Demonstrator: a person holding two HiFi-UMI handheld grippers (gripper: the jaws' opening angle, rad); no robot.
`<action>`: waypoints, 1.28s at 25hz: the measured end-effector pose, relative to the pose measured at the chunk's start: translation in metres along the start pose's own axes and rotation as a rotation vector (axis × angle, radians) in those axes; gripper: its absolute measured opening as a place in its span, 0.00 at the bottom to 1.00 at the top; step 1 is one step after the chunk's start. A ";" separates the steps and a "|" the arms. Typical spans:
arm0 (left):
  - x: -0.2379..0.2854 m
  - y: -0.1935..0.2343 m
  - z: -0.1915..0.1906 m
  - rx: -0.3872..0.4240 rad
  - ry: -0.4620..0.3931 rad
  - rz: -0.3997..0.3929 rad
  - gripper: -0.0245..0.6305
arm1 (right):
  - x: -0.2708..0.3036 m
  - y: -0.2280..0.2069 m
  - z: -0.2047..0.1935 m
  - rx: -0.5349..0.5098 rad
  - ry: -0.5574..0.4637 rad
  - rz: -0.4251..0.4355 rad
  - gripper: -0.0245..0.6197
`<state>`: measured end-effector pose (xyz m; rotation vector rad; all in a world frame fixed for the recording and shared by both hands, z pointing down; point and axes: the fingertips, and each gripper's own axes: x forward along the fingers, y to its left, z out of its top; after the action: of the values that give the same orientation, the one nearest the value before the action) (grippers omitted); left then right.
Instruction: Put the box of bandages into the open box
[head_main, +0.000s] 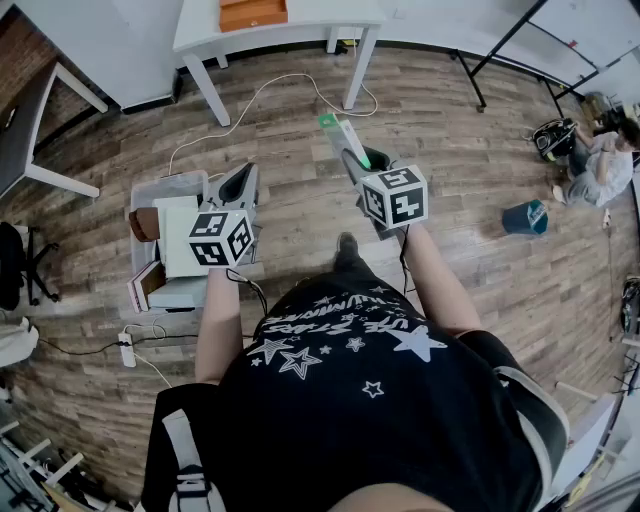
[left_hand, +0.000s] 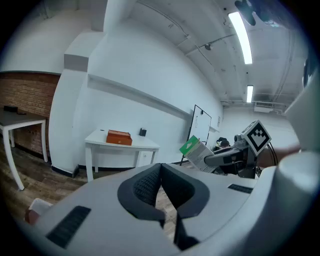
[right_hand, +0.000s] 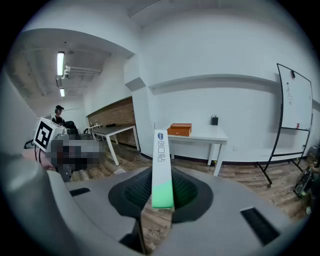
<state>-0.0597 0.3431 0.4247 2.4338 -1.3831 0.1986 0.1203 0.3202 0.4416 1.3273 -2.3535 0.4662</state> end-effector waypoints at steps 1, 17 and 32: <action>0.000 0.000 -0.001 -0.001 0.001 0.001 0.07 | 0.001 0.000 0.000 -0.003 0.002 0.002 0.21; -0.029 0.010 -0.026 -0.019 0.038 -0.008 0.07 | -0.009 0.020 -0.021 0.048 -0.009 -0.036 0.21; 0.009 0.033 -0.025 -0.022 0.074 0.029 0.07 | 0.042 -0.018 -0.024 0.122 0.016 -0.004 0.21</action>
<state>-0.0824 0.3295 0.4579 2.3655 -1.3817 0.2760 0.1203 0.2911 0.4846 1.3760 -2.3421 0.6256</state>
